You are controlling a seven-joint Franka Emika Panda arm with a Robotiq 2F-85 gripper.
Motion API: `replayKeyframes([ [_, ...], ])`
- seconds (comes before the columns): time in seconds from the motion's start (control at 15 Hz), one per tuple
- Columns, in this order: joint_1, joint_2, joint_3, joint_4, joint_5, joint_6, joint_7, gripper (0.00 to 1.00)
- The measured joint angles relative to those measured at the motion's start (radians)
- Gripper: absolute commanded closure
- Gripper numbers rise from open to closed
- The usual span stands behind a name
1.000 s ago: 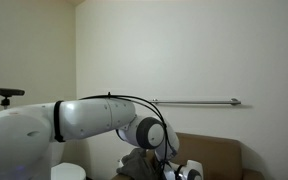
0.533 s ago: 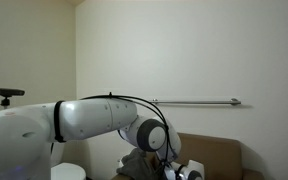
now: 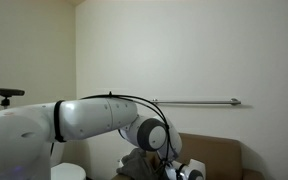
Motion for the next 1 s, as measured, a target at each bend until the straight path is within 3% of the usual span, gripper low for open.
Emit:
replayKeyframes([
  [0.13,0.0,0.0,0.002,0.0,0.0,-0.002,0.0,0.95],
  [0.33,0.002,-0.001,0.004,0.0,0.0,-0.011,-0.001,0.99],
  [0.73,0.004,-0.003,-0.006,0.002,-0.007,-0.029,-0.126,0.95],
  [1.0,0.03,-0.003,-0.049,0.001,-0.027,-0.03,-0.144,0.94],
])
